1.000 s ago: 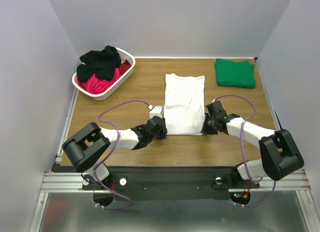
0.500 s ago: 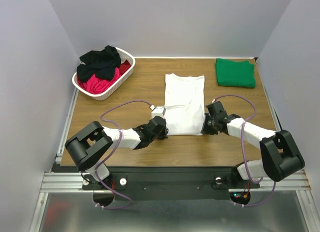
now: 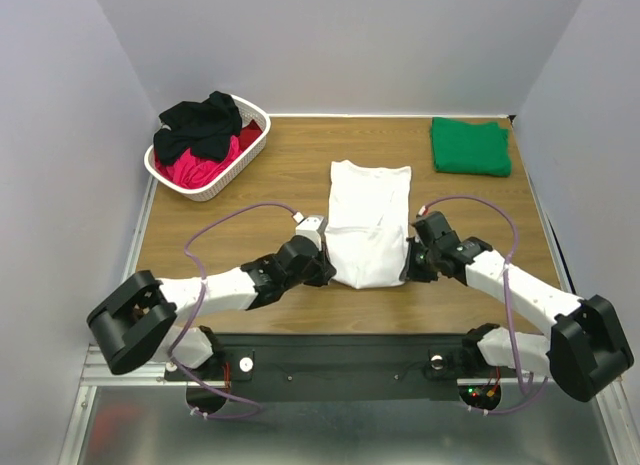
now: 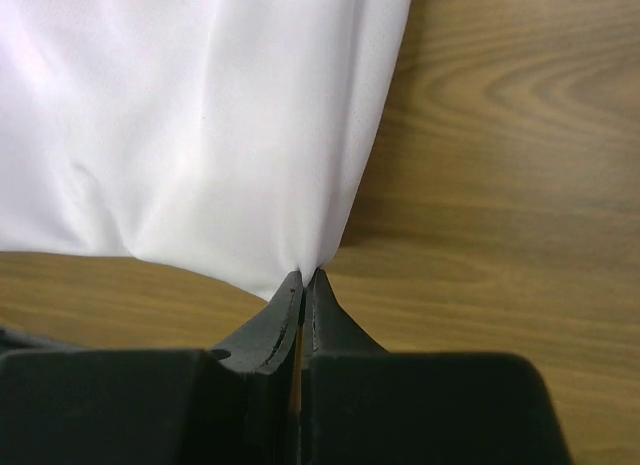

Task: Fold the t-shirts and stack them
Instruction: Fold the tshirt

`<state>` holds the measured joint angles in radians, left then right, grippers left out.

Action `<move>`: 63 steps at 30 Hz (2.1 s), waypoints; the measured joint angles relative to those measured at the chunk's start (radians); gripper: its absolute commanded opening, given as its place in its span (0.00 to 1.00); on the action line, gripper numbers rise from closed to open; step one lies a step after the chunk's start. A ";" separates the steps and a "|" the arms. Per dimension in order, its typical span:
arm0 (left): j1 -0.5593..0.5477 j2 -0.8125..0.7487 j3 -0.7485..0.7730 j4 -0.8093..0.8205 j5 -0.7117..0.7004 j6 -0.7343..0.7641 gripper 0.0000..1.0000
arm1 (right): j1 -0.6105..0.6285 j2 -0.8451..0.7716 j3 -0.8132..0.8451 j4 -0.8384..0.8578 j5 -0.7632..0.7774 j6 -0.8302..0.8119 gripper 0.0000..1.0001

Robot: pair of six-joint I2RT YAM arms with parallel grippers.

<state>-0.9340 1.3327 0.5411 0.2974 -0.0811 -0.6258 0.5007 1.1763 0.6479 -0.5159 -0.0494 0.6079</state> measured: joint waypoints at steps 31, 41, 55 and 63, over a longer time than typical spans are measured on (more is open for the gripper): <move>-0.075 -0.720 -0.149 -0.235 0.515 -0.151 0.00 | 0.208 -0.264 0.320 -0.480 -0.351 -0.044 0.00; -0.068 -0.768 -0.235 -0.111 0.375 -0.284 0.00 | 0.208 -0.242 0.431 -0.491 -0.151 -0.043 0.01; 0.154 -0.622 -0.355 0.137 0.376 -0.362 0.00 | 0.208 -0.027 0.449 -0.432 0.161 -0.074 0.00; 0.219 -0.510 -0.296 0.177 0.412 -0.301 0.00 | 0.207 0.069 0.559 -0.390 0.264 -0.114 0.01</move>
<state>-0.7155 0.8230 0.2447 0.4747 0.3313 -0.9268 0.7078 1.2449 1.2068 -0.9062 0.2142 0.4934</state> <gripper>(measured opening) 0.017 0.023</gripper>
